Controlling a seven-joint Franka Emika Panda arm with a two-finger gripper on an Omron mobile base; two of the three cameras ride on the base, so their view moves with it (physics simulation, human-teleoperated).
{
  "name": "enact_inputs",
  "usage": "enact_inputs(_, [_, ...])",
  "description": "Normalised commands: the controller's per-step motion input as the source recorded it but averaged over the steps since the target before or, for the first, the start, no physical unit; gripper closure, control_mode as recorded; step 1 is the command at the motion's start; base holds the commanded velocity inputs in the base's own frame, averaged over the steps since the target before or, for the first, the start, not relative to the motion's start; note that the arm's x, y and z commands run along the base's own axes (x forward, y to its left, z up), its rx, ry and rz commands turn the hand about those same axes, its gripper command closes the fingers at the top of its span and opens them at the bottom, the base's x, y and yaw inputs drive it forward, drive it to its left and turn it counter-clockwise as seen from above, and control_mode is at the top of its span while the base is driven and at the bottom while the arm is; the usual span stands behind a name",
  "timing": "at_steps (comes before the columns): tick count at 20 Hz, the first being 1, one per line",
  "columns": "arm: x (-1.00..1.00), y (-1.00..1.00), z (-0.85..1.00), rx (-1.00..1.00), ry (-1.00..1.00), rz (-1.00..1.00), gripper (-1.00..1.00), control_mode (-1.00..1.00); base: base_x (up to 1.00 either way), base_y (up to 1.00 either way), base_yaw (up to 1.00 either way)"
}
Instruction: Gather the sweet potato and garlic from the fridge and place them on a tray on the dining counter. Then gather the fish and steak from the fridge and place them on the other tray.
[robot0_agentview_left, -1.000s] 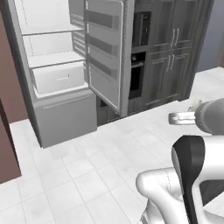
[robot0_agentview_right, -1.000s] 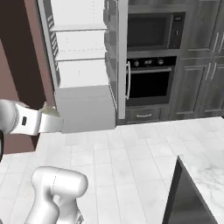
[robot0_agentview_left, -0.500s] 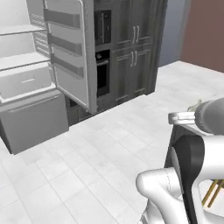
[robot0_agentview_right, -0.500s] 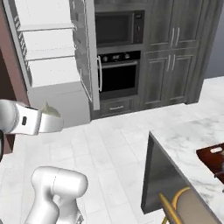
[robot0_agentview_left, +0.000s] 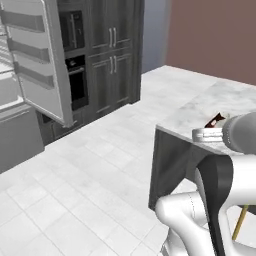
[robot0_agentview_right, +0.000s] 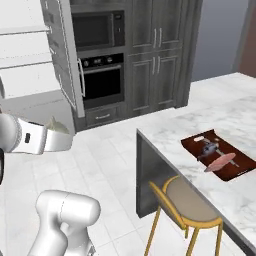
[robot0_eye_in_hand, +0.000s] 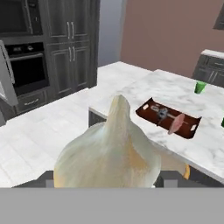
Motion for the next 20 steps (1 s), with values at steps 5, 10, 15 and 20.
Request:
enact_inputs(5, [0.0,0.0,0.0,0.0,0.0,0.0,1.0,1.0,-0.46,-0.46,-0.31])
enact_inputs(10, [0.0,0.0,0.0,0.0,0.0,0.0,1.0,1.0,-0.21,-0.32,-0.35])
enact_inputs(15, [0.0,0.0,0.0,0.0,0.0,0.0,1.0,1.0,-0.01,-0.19,-0.38])
enact_inputs(20, [0.0,0.0,0.0,0.0,0.0,0.0,1.0,1.0,0.03,-0.03,-0.38])
